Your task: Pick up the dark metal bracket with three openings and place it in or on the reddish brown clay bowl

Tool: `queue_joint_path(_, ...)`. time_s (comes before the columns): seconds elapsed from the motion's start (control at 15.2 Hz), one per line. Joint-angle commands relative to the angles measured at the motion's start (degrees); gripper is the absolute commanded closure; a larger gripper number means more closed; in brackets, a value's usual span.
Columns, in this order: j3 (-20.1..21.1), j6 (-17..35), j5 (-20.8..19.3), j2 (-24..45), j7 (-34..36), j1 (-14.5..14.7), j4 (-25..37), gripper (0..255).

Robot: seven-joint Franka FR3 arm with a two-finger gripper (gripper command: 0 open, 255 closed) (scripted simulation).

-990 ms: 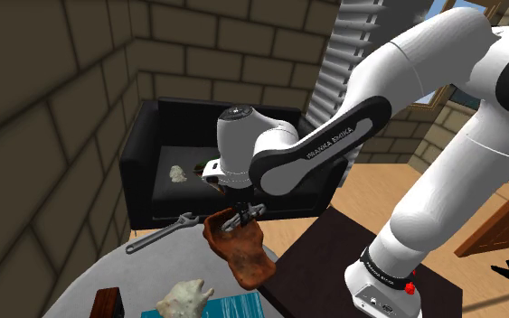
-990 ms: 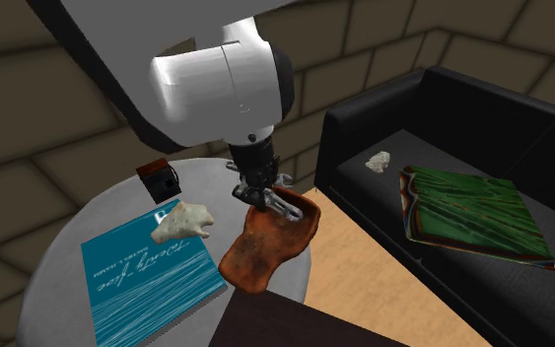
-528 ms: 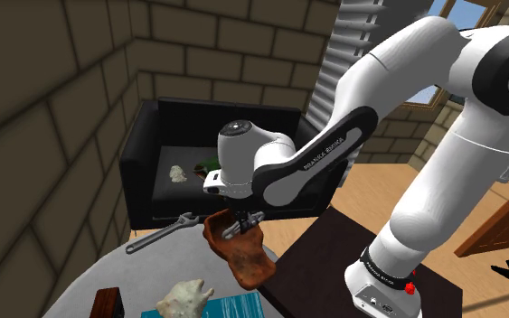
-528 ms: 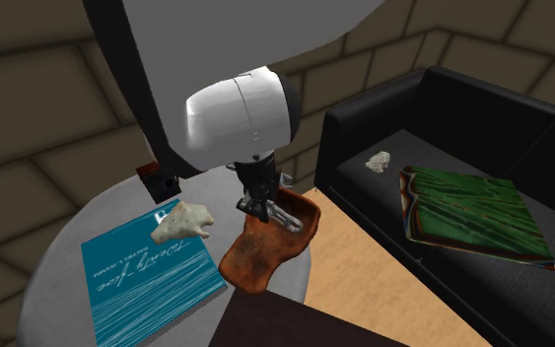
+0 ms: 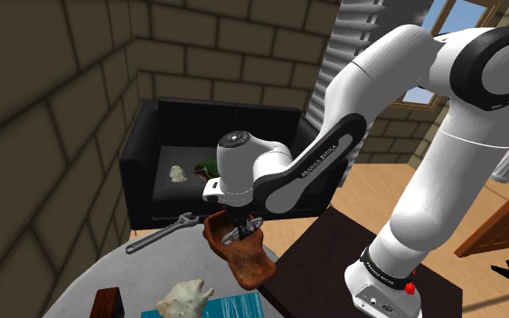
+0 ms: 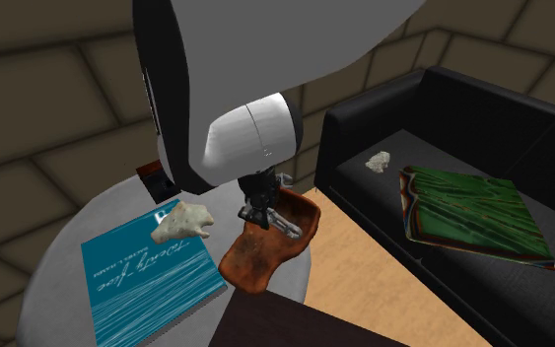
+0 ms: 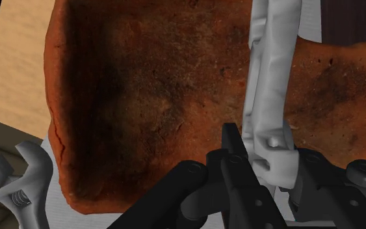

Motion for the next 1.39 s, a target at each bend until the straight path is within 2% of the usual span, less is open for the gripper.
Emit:
queue_joint_path(0.0, 0.0, 0.0, -0.1, 0.1, 0.1, 0.0, 0.0, 255)
queue_joint_path(0.13, 0.0, 0.0, -0.1, 0.1, 0.1, 0.0, 0.0, 255)
queue_joint_path(0.2, 0.0, 0.0, -0.1, 0.1, 0.1, 0.0, 0.0, 0)
queue_joint_path(0.53, 0.0, 0.0, -0.1, 0.1, 0.1, 0.0, 0.0, 0)
queue_joint_path(0.79, 1.8, -7.0, 7.9, -6.9, -5.6, -0.4, 2.5, 0)
queue_joint_path(1.32, 1.7, -7.0, 7.9, -6.9, -5.6, -0.3, 2.5, 0)
